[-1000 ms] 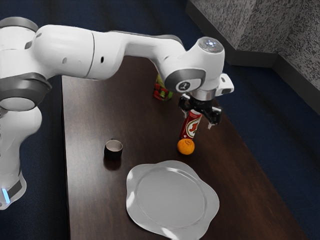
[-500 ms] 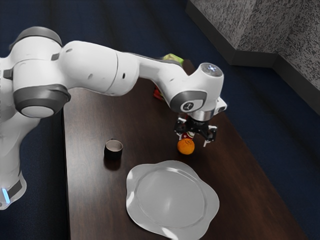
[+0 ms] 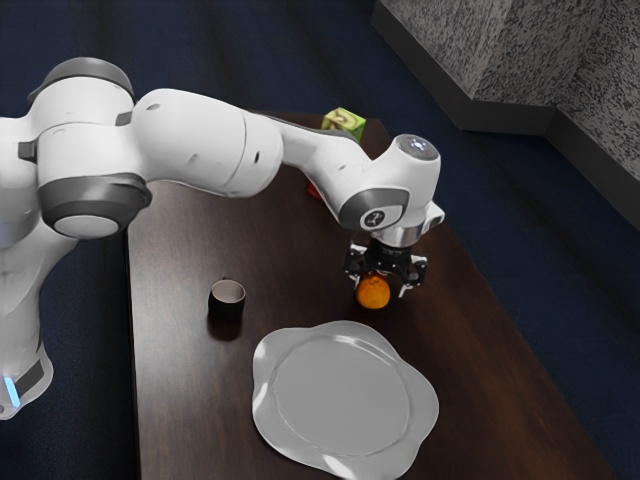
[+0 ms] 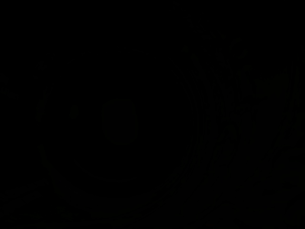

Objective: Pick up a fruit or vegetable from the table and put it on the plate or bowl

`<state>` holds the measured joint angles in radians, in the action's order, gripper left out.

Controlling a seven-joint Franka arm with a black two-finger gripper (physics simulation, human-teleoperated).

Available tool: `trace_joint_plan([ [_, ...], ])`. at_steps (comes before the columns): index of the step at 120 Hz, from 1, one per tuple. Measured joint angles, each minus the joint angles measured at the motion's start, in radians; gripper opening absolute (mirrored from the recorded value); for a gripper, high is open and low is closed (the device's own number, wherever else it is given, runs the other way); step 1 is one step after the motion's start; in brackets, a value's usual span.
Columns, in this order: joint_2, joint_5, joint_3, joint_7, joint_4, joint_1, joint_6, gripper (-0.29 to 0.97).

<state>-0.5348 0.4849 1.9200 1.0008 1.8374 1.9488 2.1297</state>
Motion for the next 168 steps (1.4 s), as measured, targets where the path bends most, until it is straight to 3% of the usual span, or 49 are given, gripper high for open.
trace_joint_plan([
  [63, 0.026, 0.016, 0.016, 0.002, -0.030, -0.014, -0.022, 0.47],
  [168, 0.015, 0.009, -0.014, -0.021, -0.054, -0.015, -0.149, 0.43],
])
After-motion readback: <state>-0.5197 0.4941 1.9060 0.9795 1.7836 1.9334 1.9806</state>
